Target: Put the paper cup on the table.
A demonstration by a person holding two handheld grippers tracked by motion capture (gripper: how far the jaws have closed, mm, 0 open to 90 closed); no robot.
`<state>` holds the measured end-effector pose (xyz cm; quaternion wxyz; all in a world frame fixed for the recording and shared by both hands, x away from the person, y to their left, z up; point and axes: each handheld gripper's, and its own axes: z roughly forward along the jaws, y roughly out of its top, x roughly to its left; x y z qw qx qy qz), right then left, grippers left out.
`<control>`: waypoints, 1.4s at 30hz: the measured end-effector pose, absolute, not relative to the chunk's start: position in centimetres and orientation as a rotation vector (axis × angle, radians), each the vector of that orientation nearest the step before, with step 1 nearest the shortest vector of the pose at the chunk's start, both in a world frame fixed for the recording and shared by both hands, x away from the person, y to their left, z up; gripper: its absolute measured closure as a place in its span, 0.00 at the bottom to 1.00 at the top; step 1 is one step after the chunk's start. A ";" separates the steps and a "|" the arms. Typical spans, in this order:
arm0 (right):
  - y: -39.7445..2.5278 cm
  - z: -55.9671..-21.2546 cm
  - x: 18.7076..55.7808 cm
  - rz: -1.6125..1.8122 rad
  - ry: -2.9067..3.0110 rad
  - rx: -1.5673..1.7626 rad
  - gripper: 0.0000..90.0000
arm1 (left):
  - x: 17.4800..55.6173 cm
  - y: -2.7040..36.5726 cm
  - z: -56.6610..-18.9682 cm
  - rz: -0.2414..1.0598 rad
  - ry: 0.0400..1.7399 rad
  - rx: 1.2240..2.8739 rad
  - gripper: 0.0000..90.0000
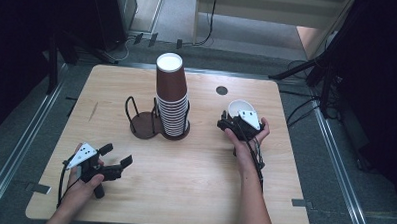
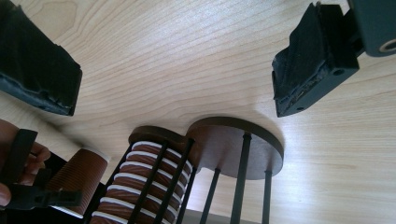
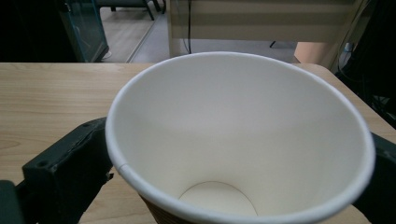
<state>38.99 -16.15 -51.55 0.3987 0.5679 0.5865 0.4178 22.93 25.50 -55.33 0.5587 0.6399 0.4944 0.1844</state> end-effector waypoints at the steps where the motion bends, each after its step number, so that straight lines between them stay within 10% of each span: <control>1: -16.1 -51.4 38.9 1.055 1.494 1.440 0.00 | 22.9 25.5 -55.3 0.434 1.166 1.510 0.03; 42: -19.3 -46.4 31.6 1.223 1.490 1.328 0.00 | 23.0 25.4 -55.3 0.426 1.169 1.515 0.03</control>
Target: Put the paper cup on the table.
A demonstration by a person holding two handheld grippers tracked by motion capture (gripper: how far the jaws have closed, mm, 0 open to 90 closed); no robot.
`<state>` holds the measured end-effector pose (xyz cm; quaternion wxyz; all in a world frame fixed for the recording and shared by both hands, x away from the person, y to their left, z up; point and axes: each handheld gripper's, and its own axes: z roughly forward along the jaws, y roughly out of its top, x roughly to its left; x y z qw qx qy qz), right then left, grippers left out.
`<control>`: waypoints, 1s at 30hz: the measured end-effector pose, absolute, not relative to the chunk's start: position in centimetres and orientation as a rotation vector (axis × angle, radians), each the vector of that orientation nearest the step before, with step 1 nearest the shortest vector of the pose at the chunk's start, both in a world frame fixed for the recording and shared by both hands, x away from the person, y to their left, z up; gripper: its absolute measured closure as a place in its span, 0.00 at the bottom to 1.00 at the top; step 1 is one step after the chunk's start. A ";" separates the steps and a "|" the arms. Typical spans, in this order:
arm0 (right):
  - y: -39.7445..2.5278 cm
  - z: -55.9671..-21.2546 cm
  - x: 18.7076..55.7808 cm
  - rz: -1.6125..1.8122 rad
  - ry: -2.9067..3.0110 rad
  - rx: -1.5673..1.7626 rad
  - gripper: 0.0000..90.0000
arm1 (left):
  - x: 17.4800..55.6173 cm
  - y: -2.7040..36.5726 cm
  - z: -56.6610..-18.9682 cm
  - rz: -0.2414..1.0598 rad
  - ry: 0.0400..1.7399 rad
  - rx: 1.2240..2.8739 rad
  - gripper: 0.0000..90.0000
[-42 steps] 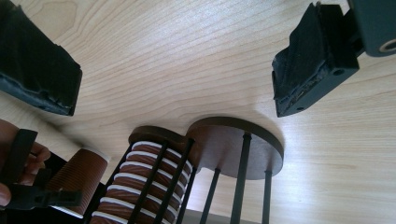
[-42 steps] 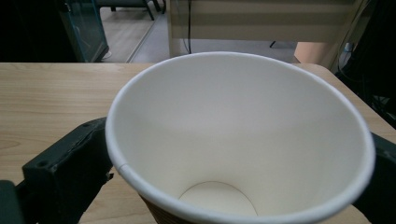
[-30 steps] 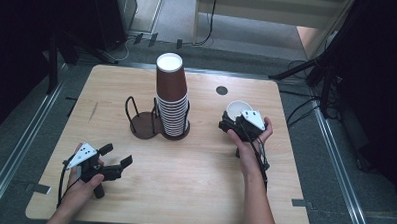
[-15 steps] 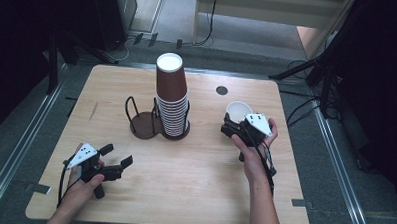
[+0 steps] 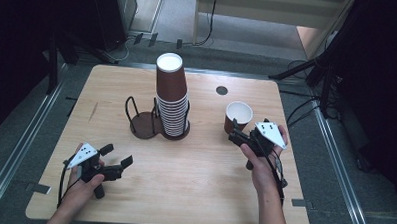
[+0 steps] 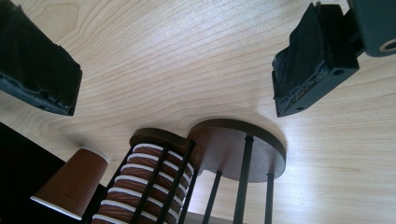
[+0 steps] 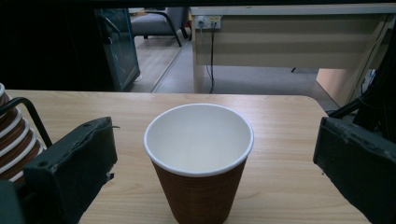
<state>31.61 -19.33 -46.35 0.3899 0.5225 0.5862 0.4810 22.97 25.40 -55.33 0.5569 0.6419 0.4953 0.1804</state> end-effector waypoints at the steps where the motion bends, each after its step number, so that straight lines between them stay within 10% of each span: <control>1: -19.5 -46.4 31.4 1.218 1.492 1.325 0.00 | 23.0 25.4 -55.3 0.425 1.169 1.515 0.03; 30: -24.3 -49.8 26.8 1.150 1.534 1.362 0.00 | 23.0 25.4 -55.3 0.416 1.172 1.518 0.03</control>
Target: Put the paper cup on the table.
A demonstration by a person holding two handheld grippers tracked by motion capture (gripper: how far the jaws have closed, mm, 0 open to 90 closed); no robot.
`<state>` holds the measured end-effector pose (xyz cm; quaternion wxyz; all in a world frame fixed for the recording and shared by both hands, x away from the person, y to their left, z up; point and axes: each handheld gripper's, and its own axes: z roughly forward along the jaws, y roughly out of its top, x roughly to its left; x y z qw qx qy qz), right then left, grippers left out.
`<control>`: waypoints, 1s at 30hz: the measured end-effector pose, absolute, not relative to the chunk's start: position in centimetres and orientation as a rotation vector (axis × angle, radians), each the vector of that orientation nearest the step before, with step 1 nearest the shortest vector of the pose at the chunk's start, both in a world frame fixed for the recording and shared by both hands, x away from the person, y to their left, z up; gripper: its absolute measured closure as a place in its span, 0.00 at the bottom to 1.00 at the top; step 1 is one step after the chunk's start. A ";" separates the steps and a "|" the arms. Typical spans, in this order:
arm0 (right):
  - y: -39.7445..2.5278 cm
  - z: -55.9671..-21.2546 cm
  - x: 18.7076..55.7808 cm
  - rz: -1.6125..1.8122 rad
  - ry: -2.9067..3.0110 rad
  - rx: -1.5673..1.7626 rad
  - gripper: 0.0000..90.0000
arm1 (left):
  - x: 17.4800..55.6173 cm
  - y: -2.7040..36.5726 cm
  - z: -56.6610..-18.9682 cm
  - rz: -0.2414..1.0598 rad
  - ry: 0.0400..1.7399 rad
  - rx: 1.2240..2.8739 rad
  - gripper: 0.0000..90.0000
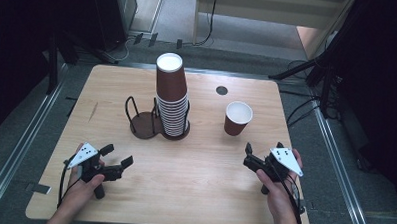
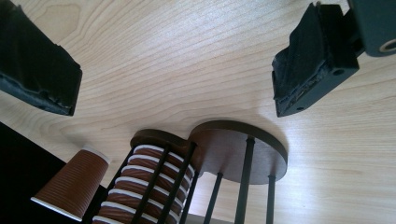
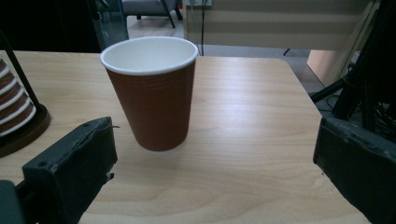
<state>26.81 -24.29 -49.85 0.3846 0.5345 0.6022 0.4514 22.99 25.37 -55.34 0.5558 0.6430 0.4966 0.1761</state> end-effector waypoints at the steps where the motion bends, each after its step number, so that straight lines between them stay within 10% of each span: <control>1: -24.5 -50.0 26.7 1.148 1.533 1.371 0.00 | 23.0 25.4 -55.3 0.416 1.172 1.518 0.03; 30: -29.1 -53.5 23.1 1.064 1.559 1.463 0.00 | 23.0 25.4 -55.3 0.417 1.175 1.523 0.03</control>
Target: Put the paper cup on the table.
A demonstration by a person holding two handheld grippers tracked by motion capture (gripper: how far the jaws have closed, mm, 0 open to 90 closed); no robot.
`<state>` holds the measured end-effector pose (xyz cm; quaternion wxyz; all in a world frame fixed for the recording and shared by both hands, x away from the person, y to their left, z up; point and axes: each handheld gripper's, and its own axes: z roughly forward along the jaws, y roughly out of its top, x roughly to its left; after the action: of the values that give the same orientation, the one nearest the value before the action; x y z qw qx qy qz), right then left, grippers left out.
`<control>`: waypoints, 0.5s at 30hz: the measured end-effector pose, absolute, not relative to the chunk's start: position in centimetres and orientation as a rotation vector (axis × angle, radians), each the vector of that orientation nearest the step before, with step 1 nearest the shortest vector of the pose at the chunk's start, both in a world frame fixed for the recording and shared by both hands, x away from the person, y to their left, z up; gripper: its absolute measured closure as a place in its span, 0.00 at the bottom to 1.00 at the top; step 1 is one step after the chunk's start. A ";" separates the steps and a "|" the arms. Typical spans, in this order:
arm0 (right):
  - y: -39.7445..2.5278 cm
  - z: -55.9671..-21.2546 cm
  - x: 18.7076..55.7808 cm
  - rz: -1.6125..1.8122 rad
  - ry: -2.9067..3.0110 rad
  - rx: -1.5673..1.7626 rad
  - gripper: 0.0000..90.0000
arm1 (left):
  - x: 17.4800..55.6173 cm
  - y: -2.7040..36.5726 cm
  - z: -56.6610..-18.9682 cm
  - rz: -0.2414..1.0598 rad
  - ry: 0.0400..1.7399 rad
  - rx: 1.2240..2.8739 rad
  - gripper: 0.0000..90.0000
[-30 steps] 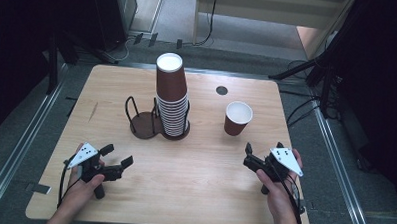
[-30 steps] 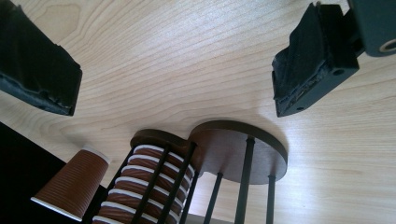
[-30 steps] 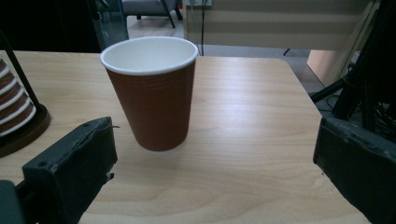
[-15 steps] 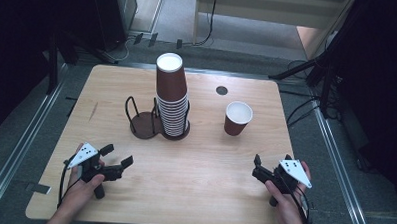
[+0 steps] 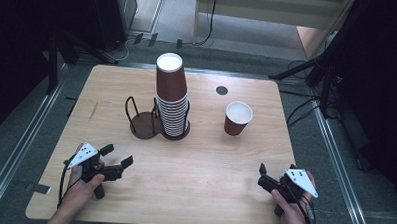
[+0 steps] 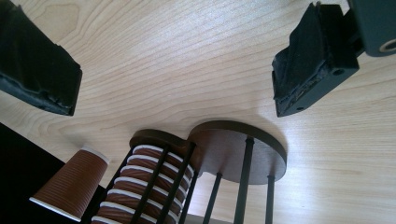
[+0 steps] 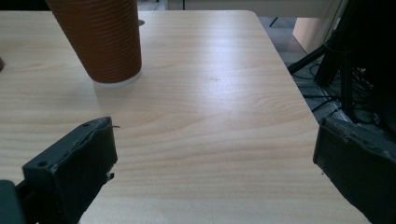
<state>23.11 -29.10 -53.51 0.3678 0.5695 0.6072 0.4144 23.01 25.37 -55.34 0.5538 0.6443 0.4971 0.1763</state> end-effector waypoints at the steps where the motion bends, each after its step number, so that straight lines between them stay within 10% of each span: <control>1: -29.2 -53.7 22.9 1.066 1.567 1.459 0.00 | 23.0 25.4 -55.3 0.416 1.175 1.524 0.03; 15: -31.1 -54.6 20.5 1.036 1.558 1.481 0.00 | 23.1 25.4 -55.3 0.411 1.177 1.525 0.03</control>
<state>20.53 -31.14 -54.55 0.3689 0.5768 0.6071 0.4034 23.08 25.36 -55.34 0.5530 0.6451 0.4978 0.1738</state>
